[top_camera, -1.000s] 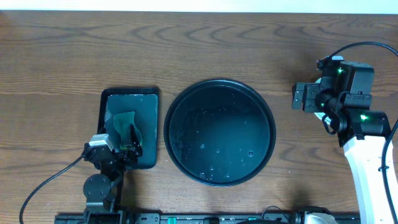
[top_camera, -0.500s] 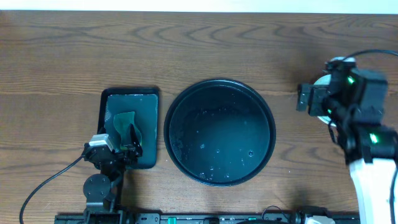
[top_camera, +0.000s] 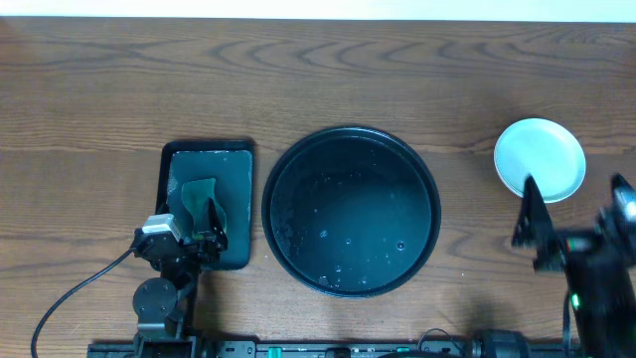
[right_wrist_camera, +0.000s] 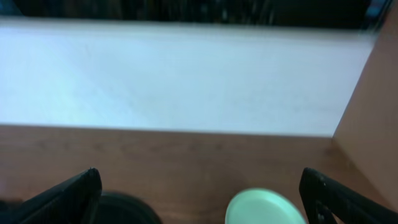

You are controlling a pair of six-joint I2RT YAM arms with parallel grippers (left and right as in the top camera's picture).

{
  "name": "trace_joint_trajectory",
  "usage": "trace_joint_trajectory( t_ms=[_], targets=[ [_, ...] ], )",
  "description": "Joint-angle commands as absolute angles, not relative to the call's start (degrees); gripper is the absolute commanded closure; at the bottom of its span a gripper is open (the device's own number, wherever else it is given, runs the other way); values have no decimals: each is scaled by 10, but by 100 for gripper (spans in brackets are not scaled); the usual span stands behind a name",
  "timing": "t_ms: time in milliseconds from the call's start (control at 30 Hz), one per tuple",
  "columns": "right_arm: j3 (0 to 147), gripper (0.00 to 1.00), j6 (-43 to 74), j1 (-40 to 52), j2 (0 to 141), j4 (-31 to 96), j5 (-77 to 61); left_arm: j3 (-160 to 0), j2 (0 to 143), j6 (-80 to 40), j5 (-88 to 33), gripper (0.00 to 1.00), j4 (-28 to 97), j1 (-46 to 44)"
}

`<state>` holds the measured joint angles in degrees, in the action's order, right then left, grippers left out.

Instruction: Clean dirty plates on tray and stack at the side

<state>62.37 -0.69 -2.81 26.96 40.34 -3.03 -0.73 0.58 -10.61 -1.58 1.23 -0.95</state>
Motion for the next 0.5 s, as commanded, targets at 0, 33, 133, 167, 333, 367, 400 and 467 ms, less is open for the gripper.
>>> trace_joint_trajectory(
  t_ms=[0,33,133,167,333,367,400,467],
  targets=[
    [628,1,-8,-24,221,414,-29,-2,3,-101,-9,18,41,-7],
    [628,1,-7,-23,208,422,-29,-2,3,-101,-9,18,41,-7],
    [628,1,-8,-23,168,450,-28,-2,3,-101,-9,18,41,-7],
    [628,1,-8,-23,156,453,-29,-2,3,-101,-9,18,41,-7],
    [600,1,-8,-23,98,434,-29,-2,3,-101,-9,18,41,-7],
    [585,1,-8,-23,85,418,-30,-2,3,-101,-9,18,41,-7],
    [556,1,-8,-23,64,387,-35,-2,3,-101,-9,18,41,-7],
    [508,1,-7,-24,34,333,-46,-2,3,-101,-9,18,41,-7]
  ],
)
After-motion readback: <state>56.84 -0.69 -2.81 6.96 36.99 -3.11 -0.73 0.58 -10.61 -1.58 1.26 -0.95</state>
